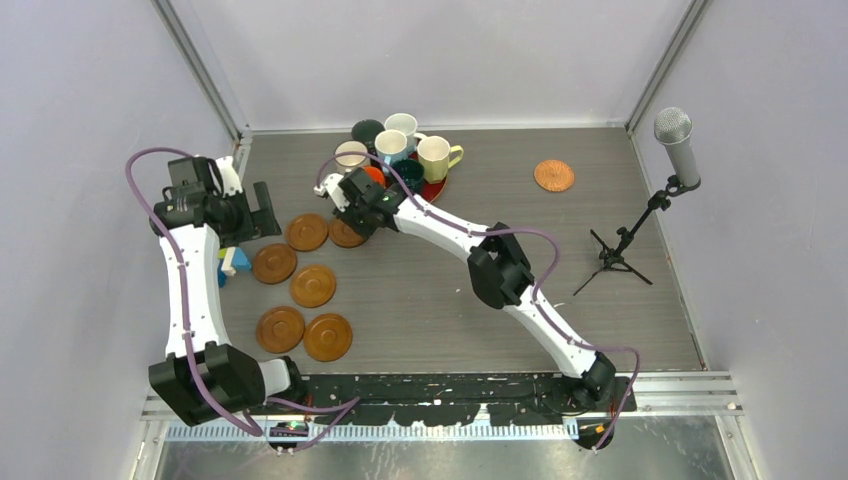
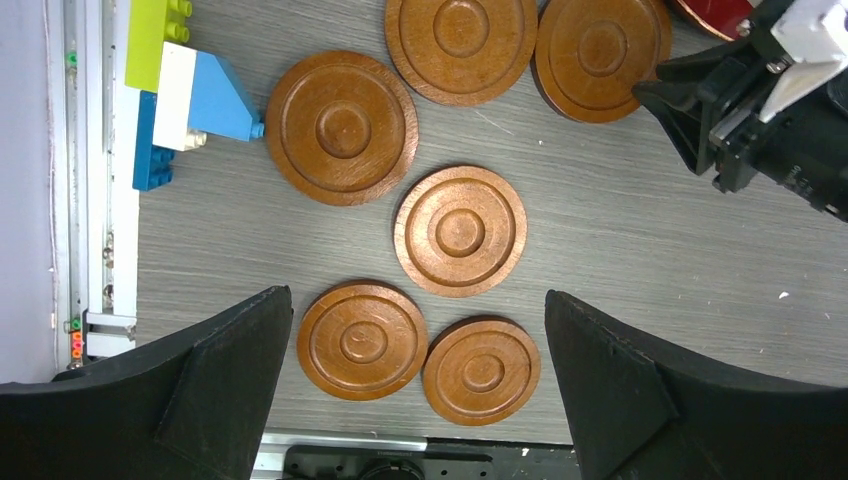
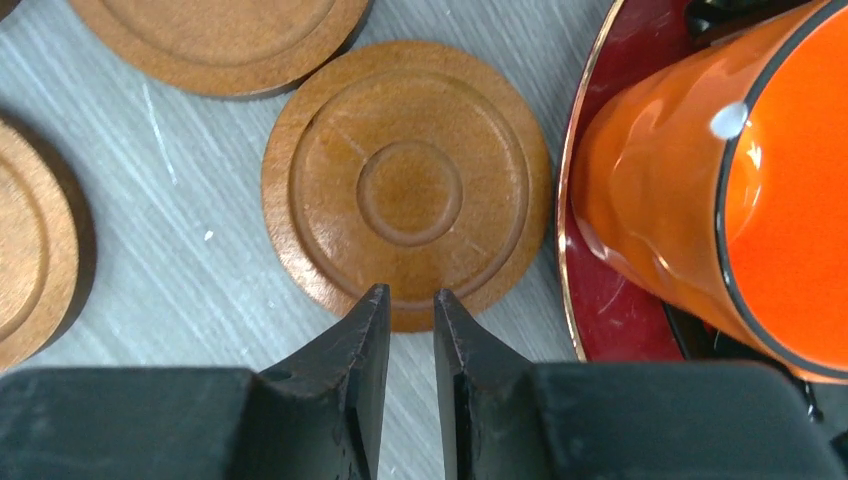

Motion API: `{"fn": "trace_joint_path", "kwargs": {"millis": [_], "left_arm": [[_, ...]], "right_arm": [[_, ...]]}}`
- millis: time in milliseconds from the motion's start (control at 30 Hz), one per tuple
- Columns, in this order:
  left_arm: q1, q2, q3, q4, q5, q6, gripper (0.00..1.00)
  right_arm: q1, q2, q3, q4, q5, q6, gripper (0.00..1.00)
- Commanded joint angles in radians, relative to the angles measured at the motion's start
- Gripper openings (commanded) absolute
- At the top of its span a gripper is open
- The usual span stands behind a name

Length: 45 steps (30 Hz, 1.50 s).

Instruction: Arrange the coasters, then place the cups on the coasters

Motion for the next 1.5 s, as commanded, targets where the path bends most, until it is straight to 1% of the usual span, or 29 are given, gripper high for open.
{"fn": "trace_joint_path", "kwargs": {"millis": [0,433,567,667,867,1033,1267,1367,1467], "left_arm": [[0.005,-0.026,-0.007,-0.014,0.007,0.024,1.00],[0.005,-0.001,-0.002,-0.002,-0.020,0.009,1.00],[0.004,0.005,-0.001,0.003,-0.038,0.006,1.00],[0.005,-0.001,0.001,0.004,-0.044,0.009,1.00],[0.004,-0.020,-0.009,0.012,-0.048,0.026,1.00],[0.005,-0.028,-0.011,0.019,-0.057,0.038,1.00],[0.005,-0.017,-0.011,-0.011,-0.006,0.170,1.00],[0.005,-0.010,-0.011,-0.029,0.042,0.225,1.00],[0.005,-0.006,-0.008,-0.030,0.092,0.279,1.00]], "right_arm": [[-0.001,0.017,0.084,0.098,0.059,-0.015,0.28],[0.021,0.101,0.103,0.154,0.053,-0.052,0.27],[0.024,0.104,0.094,0.143,0.057,-0.061,0.27],[0.025,0.082,0.057,0.104,0.067,-0.063,0.26],[0.024,-0.038,-0.166,0.061,0.068,-0.075,0.24],[0.008,-0.126,-0.300,0.009,0.058,-0.074,0.22],[-0.057,-0.288,-0.572,0.003,0.065,-0.044,0.20],[-0.104,-0.358,-0.700,0.022,0.073,-0.022,0.20],[-0.166,-0.410,-0.789,0.032,0.091,-0.018,0.20]]}}
